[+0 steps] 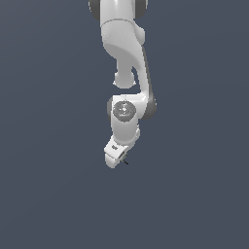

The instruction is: Pick up the object and move it to a goal position.

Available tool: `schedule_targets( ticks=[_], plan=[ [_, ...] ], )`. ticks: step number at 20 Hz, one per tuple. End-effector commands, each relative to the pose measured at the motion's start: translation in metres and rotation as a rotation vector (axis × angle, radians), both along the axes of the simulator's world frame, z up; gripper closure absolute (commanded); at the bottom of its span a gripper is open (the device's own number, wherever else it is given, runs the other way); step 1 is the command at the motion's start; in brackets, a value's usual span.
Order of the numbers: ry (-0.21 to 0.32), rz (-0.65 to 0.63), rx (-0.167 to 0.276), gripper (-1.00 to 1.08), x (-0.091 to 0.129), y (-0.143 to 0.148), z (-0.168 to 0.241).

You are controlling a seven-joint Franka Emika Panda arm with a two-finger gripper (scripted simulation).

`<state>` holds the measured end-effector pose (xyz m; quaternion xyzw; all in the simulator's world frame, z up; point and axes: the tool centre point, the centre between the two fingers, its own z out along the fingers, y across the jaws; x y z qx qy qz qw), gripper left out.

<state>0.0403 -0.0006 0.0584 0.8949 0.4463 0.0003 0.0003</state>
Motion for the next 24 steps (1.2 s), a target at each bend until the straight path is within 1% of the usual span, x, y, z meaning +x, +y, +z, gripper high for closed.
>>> schedule_targets(
  ticks=[1,8,13,14,24],
  plan=[
    [0.001,0.001,0.0,-0.92,-0.001,0.0,-0.008],
    [0.001,0.004,0.0,-0.92,-0.001,0.0,-0.041],
    [0.001,0.005,0.0,-0.92,0.0,0.0,-0.046],
    [0.001,0.005,0.0,1.08,0.0,0.0,-0.046],
    [0.0,0.004,0.0,1.08,0.0,0.0,-0.046]
  ],
)
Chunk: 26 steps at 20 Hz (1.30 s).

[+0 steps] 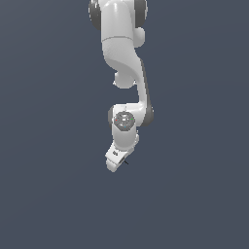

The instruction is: Pick up the object and move it to a goal position.

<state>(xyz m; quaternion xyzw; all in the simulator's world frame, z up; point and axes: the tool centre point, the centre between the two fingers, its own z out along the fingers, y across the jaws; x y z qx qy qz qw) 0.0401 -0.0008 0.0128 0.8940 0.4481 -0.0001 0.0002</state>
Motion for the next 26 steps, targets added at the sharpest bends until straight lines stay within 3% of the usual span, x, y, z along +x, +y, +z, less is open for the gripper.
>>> schedule_targets(
  ticks=[1,13,26],
  plan=[
    [0.0,0.0,0.0,1.08,0.0,0.0,0.0],
    [0.0,0.0,-0.001,1.08,-0.018,0.027,0.033],
    [0.0,0.001,-0.004,1.08,-0.072,0.11,0.135]
  ],
)
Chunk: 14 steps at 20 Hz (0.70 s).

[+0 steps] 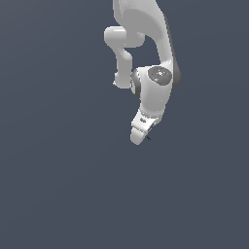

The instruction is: Pick up the object and move it to a goal position.

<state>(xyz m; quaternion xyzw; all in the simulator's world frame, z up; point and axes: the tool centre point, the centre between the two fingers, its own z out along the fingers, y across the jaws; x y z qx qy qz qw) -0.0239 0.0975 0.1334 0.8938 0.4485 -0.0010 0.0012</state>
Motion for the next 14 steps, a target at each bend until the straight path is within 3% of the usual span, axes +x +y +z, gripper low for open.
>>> schedule_targets(
  ticks=[1,14],
  plan=[
    [-0.001,0.0,-0.001,1.08,-0.012,0.019,0.023],
    [-0.001,0.001,0.0,1.08,-0.069,0.112,0.139]
  ],
)
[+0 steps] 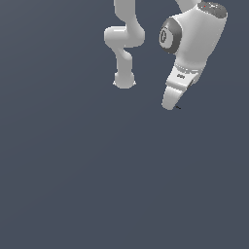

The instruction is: Pick up the object and move it to a goal position.

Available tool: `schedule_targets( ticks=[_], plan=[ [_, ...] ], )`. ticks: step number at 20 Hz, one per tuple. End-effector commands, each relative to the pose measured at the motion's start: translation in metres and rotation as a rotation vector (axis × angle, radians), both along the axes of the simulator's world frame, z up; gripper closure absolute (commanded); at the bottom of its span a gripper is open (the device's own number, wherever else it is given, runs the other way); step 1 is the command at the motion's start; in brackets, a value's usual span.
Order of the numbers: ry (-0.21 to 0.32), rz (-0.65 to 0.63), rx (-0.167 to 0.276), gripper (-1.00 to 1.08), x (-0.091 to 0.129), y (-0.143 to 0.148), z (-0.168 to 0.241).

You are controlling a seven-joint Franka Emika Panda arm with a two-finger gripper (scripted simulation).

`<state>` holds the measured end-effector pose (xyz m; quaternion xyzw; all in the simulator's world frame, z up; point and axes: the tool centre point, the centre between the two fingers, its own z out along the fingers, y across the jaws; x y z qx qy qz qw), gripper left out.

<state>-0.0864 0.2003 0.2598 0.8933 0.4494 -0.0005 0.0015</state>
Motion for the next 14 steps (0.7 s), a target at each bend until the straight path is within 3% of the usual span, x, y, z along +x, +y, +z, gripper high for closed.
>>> schedule_targets(
  ticks=[1,8,14],
  plan=[
    [0.001,-0.001,0.0,1.08,-0.01,0.016,0.02],
    [0.001,-0.001,0.002,1.08,-0.025,0.046,0.057],
    [0.001,-0.002,0.003,1.08,-0.028,0.054,0.066]
  ],
)
